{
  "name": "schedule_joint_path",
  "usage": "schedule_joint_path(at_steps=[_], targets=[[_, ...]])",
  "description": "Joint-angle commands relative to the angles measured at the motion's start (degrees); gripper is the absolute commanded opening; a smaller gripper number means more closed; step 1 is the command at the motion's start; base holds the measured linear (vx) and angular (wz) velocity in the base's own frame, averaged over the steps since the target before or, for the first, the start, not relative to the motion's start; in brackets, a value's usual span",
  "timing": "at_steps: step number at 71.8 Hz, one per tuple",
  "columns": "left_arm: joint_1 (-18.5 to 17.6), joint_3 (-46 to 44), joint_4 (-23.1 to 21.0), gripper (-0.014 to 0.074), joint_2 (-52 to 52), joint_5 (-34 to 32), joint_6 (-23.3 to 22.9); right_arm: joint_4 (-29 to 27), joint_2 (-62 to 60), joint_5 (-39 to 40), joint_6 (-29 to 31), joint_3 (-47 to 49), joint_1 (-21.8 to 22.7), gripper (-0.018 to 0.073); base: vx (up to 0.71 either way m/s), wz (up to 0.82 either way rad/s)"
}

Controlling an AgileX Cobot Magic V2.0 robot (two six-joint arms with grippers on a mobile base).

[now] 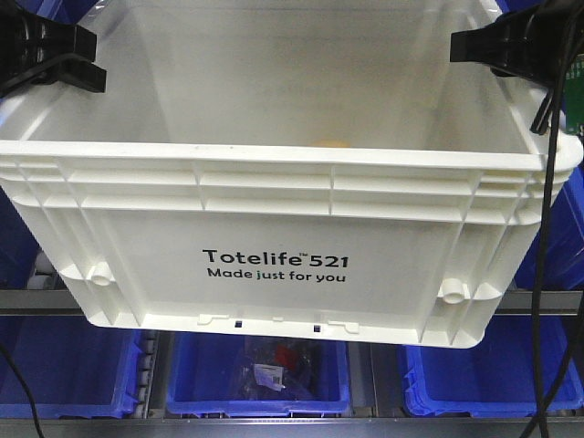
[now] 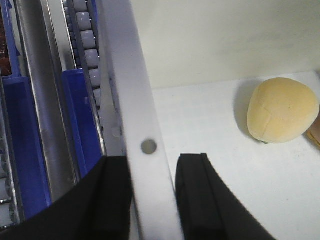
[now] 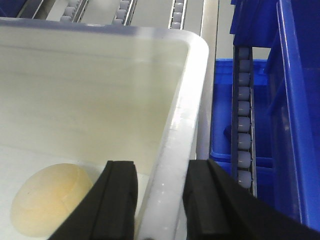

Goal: Place moving items into box and shelve
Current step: 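Carry the tote forward over the shelf roller track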

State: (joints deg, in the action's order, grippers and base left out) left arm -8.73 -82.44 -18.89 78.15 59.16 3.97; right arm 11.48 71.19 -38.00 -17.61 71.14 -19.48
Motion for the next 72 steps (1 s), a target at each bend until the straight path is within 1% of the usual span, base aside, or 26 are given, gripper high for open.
schedule_joint_path(at_steps=[1,34,51,58,68,72], targets=[[-0.66,-2.61,-7.21,0.0003,-3.13,-5.36,1.60,0.81,-1.67,8.46,-0.98,2.44,0.12,-0.0006,0.00,0.00],[-0.66,-2.61,-7.21,0.0003,-3.13,-5.38,1.60,0.81,-1.67,8.19,-0.98,2.43,0.12,-0.0006,0.00,0.00],[-0.66,-2.52,-7.21,0.0003,-3.13,-3.10,1.60,0.15,-1.67,3.73,-0.98,2.38,0.12,-0.0006,0.00,0.00],[-0.66,-2.52,-7.21,0.0003,-3.13,-2.42,1.60,0.15,-1.47,3.71,-1.03,2.38,0.12,-0.0004,0.00,0.00],[-0.66,-2.52,-7.16,0.0003,-2.93,-3.06,1.60,-0.09,0.32,3.65,-1.03,2.38,0.12,-0.0004,0.00,0.00],[-0.66,-2.52,-7.16,0.0003,-2.62,-2.99,1.60,-1.24,1.45,3.85,-1.03,2.38,0.12,-0.0004,0.00,0.00]])
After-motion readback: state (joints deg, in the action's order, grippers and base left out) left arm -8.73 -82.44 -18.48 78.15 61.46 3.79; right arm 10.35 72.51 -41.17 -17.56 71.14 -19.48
